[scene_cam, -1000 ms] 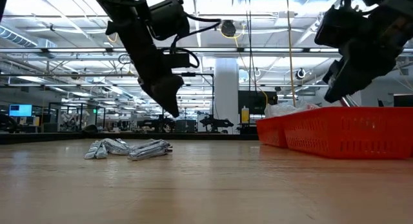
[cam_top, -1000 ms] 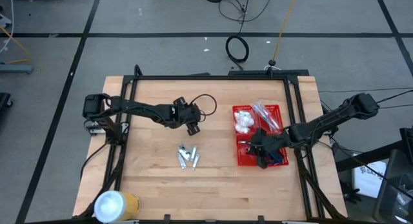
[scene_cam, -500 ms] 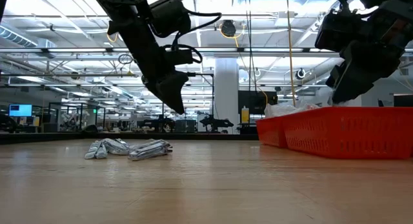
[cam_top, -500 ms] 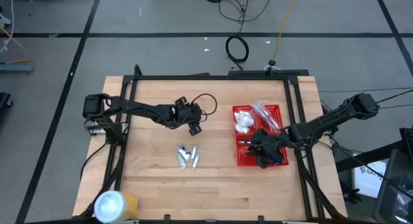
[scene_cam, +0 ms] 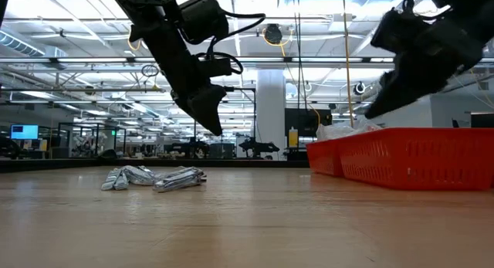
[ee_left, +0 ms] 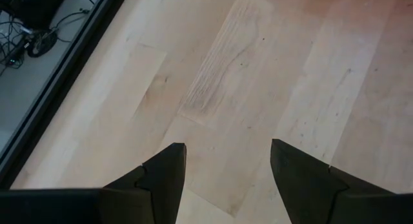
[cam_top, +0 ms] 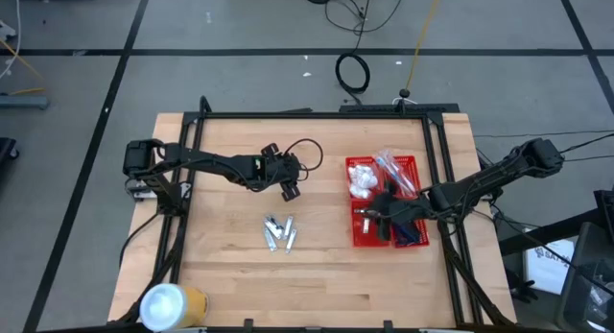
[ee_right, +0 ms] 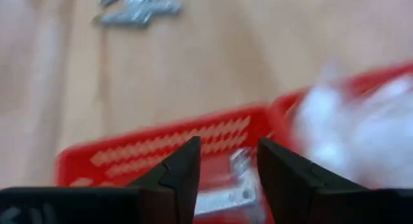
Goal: Pick & Place Travel size toiletries
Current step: Put the nail cutter into the bottom left red bin
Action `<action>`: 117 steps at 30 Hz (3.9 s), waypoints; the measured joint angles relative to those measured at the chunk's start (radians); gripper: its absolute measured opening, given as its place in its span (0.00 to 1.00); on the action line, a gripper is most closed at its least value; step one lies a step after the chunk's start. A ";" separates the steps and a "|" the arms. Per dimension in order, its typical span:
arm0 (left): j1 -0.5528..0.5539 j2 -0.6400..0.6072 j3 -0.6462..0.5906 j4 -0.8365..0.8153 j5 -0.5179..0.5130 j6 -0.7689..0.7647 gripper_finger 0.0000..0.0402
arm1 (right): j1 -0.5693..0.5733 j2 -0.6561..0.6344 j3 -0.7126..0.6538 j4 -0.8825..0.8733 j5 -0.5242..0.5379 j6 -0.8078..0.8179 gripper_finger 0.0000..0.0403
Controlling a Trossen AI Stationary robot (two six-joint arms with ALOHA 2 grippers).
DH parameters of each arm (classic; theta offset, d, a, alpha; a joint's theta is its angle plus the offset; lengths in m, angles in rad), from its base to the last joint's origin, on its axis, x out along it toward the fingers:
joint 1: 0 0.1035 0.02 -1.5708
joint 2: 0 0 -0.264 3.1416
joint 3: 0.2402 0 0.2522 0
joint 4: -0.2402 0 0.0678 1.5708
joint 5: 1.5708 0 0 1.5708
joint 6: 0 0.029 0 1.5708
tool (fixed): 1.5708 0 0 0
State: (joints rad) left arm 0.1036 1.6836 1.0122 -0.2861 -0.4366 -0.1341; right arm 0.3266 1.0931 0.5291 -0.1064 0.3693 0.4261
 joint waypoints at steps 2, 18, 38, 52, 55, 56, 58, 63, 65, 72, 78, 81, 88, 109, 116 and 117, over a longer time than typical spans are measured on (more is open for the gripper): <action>0.000 0.000 0.000 0.000 0.000 0.000 0.54 | 0.000 0.000 0.000 0.043 0.086 -0.069 0.38; -0.105 0.000 0.001 -0.266 0.495 0.103 0.56 | -0.008 0.000 0.000 0.433 0.124 -0.570 0.40; -0.183 0.111 0.010 -0.169 0.530 -0.478 0.56 | -0.046 0.000 -0.109 0.618 0.125 -0.551 0.40; -0.111 0.128 0.014 -0.344 0.229 -0.474 0.56 | -0.046 0.000 -0.109 0.625 0.125 -0.547 0.40; -0.079 0.126 0.014 -0.406 0.172 -0.471 0.56 | -0.046 0.000 -0.109 0.626 0.125 -0.547 0.40; -0.068 0.119 0.013 -0.413 0.178 -0.484 0.56 | -0.046 0.000 -0.109 0.626 0.125 -0.547 0.40; -0.049 0.110 0.012 -0.408 0.232 -0.543 0.56 | -0.046 0.000 -0.109 0.626 0.126 -0.547 0.40; -0.053 0.097 0.071 -0.399 0.456 -0.647 0.56 | -0.046 0.000 -0.109 0.626 0.127 -0.549 0.40; -0.086 0.098 0.107 -0.392 0.472 -0.634 0.56 | -0.046 0.000 -0.109 0.626 0.127 -0.552 0.40; -0.188 0.100 0.219 -0.392 0.367 -0.617 0.56 | -0.046 0.000 -0.109 0.626 0.127 -0.554 0.40; -0.204 0.179 0.241 -0.401 0.374 -0.690 0.56 | -0.046 0.000 -0.109 0.626 0.127 -0.554 0.40; -0.197 0.224 0.241 -0.403 0.411 -0.720 0.56 | -0.046 0.000 -0.109 0.627 0.127 -0.547 0.40; -0.181 0.264 0.242 -0.428 0.413 -0.727 0.56 | -0.044 0.000 -0.109 0.626 0.125 -0.540 0.40; -0.177 0.278 0.244 -0.567 0.408 -0.534 0.13 | -0.044 0.000 -0.109 0.625 0.127 -0.543 0.40; -0.159 0.202 0.237 -0.499 0.286 -0.312 0.05 | -0.044 0.000 -0.109 0.588 0.192 -0.533 0.40; -0.159 0.180 0.238 -0.474 0.258 -0.273 0.04 | -0.044 0.000 -0.109 0.588 0.211 -0.525 0.40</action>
State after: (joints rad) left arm -0.0559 1.8635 1.2501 -0.7596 -0.1788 -0.4070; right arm 0.2827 1.0927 0.4206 0.4818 0.5805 -0.0993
